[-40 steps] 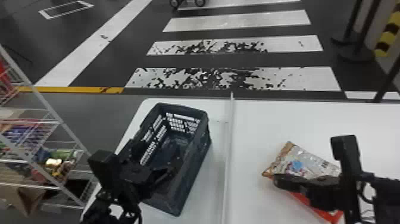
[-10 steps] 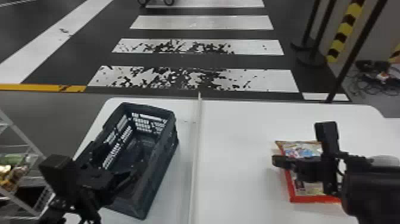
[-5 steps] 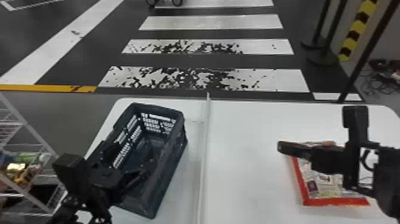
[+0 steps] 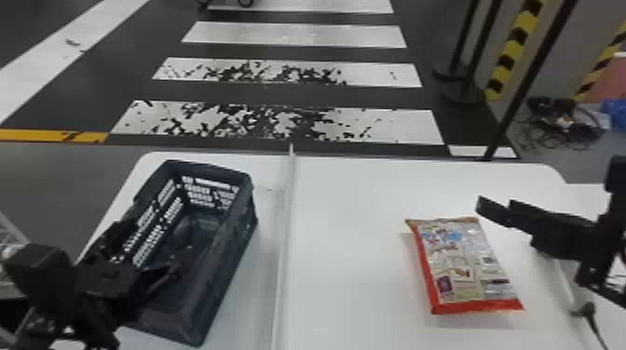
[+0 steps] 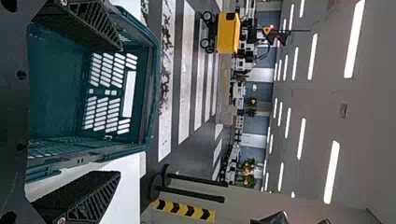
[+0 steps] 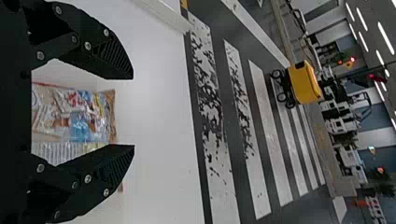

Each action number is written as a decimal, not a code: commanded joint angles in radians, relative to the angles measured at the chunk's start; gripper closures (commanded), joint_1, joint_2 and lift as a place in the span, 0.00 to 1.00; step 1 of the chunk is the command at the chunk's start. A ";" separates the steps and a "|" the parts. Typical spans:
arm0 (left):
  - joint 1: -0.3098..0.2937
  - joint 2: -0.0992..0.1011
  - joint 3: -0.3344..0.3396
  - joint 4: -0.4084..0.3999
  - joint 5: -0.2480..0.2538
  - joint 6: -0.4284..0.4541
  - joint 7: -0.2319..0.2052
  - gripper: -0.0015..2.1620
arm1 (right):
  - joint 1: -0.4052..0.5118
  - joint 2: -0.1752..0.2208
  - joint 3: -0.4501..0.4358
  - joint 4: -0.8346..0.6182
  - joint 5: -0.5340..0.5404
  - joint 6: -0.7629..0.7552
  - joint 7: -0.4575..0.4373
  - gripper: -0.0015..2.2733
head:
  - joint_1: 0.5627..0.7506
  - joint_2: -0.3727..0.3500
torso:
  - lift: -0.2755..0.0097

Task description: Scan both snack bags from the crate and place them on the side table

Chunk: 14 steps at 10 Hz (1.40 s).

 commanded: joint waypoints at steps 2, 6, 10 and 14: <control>0.006 0.000 0.031 0.000 0.017 -0.003 -0.003 0.02 | 0.025 0.001 -0.113 0.033 0.017 -0.098 -0.014 0.02 | 0.70 0.37 | 0.62; 0.016 0.000 0.046 0.004 0.028 -0.012 -0.009 0.02 | 0.032 0.001 -0.195 0.164 0.121 -0.341 -0.012 0.02 | 0.70 0.26 | 0.62; 0.018 0.000 0.043 0.012 0.028 -0.012 -0.010 0.02 | 0.019 0.001 -0.233 0.293 0.149 -0.371 0.006 0.02 | 0.70 0.20 | 0.62; 0.018 0.000 0.038 0.013 0.028 -0.012 -0.012 0.02 | -0.037 -0.029 -0.230 0.461 0.192 -0.417 0.006 0.02 | 0.70 0.20 | 0.62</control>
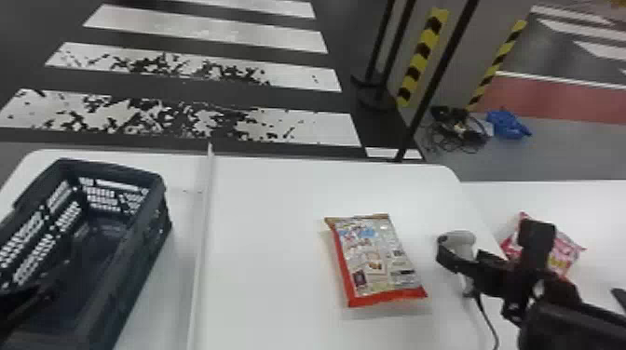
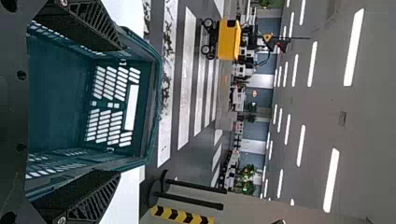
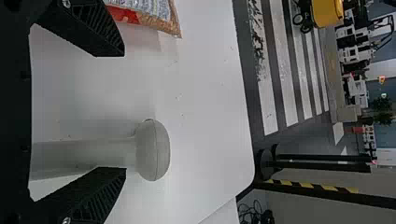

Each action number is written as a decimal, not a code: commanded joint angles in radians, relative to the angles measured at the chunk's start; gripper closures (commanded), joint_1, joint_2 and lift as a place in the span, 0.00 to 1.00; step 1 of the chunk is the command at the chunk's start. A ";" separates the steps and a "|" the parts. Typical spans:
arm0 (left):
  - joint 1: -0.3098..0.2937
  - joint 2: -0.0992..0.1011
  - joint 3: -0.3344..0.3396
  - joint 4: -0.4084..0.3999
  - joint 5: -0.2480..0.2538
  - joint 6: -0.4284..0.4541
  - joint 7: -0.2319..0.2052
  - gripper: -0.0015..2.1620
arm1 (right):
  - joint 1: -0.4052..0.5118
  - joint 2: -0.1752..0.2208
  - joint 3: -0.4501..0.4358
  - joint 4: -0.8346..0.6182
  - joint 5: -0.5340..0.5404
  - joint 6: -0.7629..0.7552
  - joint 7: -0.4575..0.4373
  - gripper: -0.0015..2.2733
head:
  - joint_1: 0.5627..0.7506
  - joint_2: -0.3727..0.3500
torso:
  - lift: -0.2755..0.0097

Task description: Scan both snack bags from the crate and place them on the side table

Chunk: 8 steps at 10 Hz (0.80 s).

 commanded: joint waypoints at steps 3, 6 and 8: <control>-0.002 0.000 0.000 0.005 0.005 0.000 0.000 0.02 | -0.046 -0.026 0.005 0.091 0.087 -0.005 -0.005 0.36 | 0.70 0.19 | 0.62; -0.005 0.000 -0.002 0.008 0.008 0.000 -0.002 0.02 | -0.066 -0.026 0.004 0.124 0.150 -0.005 -0.017 0.91 | 0.70 0.17 | 0.62; -0.005 0.000 -0.005 0.008 0.008 0.000 -0.002 0.02 | -0.057 -0.025 0.004 0.110 0.153 -0.008 -0.014 0.98 | 0.70 0.16 | 0.62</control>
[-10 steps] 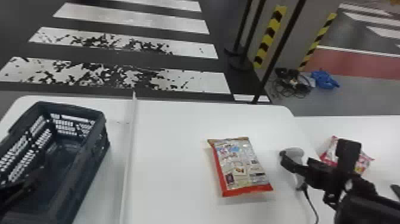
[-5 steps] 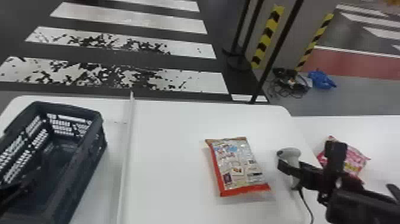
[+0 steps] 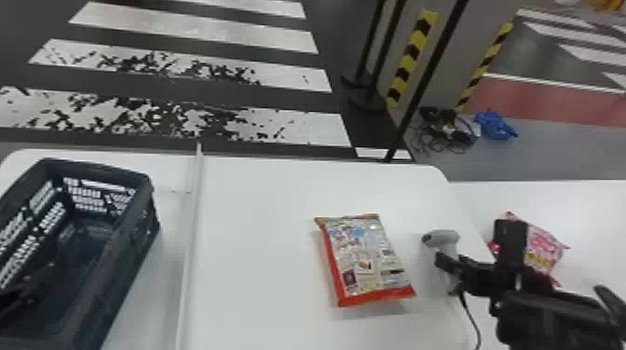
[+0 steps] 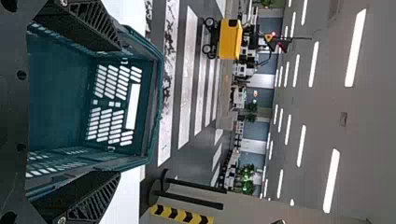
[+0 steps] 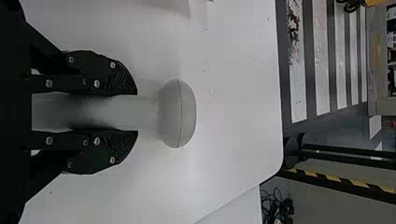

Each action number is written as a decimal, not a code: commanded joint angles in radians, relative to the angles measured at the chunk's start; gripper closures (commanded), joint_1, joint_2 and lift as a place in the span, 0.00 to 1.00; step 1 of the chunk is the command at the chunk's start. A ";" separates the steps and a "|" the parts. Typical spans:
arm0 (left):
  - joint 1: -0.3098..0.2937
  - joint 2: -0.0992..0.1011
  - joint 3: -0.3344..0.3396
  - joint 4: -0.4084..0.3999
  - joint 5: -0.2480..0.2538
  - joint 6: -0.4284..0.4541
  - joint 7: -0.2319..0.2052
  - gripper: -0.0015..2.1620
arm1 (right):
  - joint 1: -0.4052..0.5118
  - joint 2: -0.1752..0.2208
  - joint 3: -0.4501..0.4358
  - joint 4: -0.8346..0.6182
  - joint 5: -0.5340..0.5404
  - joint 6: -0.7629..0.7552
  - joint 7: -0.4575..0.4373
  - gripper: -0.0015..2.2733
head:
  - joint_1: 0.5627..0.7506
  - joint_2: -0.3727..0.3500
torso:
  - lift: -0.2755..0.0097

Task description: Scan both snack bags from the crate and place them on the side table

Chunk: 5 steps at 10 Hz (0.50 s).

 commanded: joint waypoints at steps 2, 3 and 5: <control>0.004 0.000 0.002 0.000 0.000 0.000 0.000 0.02 | 0.032 0.015 0.005 -0.061 -0.005 0.008 0.000 0.98 | 0.70 0.16 | 0.62; 0.004 0.000 0.002 0.000 0.000 -0.003 0.000 0.02 | 0.059 0.035 0.008 -0.121 -0.019 0.020 0.008 0.98 | 0.70 0.16 | 0.62; 0.004 0.000 0.001 0.000 0.000 -0.003 0.000 0.02 | 0.098 0.048 0.011 -0.256 -0.031 0.112 0.054 0.98 | 0.70 0.17 | 0.62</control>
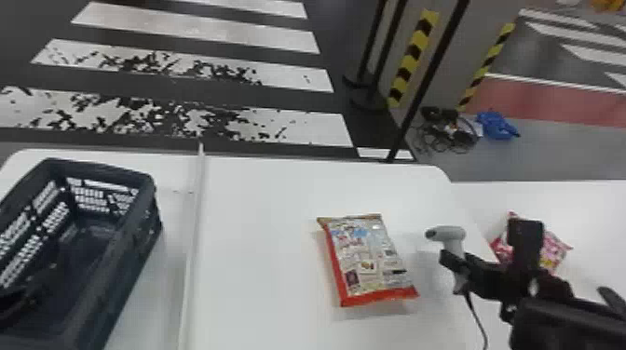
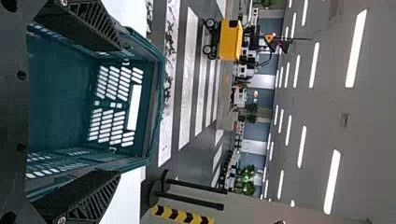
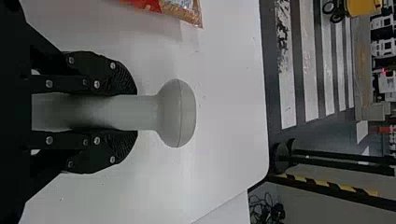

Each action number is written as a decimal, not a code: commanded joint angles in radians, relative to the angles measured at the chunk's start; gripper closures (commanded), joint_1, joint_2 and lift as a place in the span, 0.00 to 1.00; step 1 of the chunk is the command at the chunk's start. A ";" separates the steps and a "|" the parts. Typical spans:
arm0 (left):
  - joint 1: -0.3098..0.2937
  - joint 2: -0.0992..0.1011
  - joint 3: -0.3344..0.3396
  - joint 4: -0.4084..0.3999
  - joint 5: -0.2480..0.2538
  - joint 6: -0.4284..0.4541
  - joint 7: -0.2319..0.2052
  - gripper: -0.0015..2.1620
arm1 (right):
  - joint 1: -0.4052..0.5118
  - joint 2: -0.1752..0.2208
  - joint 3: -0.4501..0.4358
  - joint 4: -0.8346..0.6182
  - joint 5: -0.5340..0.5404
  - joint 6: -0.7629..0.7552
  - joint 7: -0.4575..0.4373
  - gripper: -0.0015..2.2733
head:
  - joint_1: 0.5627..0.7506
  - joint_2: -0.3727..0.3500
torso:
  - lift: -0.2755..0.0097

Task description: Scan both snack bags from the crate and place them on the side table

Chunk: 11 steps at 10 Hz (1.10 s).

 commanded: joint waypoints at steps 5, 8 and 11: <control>-0.001 0.000 -0.003 0.000 0.000 0.000 0.000 0.02 | 0.141 0.002 0.059 -0.304 -0.093 0.329 0.095 0.98 | 0.70 0.21 | 0.62; -0.001 0.000 -0.003 0.002 0.000 0.000 0.000 0.02 | 0.203 0.002 0.121 -0.384 -0.136 0.368 0.097 0.98 | 0.70 0.27 | 0.62; -0.001 0.000 -0.003 0.005 0.000 0.000 0.000 0.02 | 0.213 0.002 0.164 -0.409 -0.139 0.393 0.097 0.98 | 0.70 0.33 | 0.62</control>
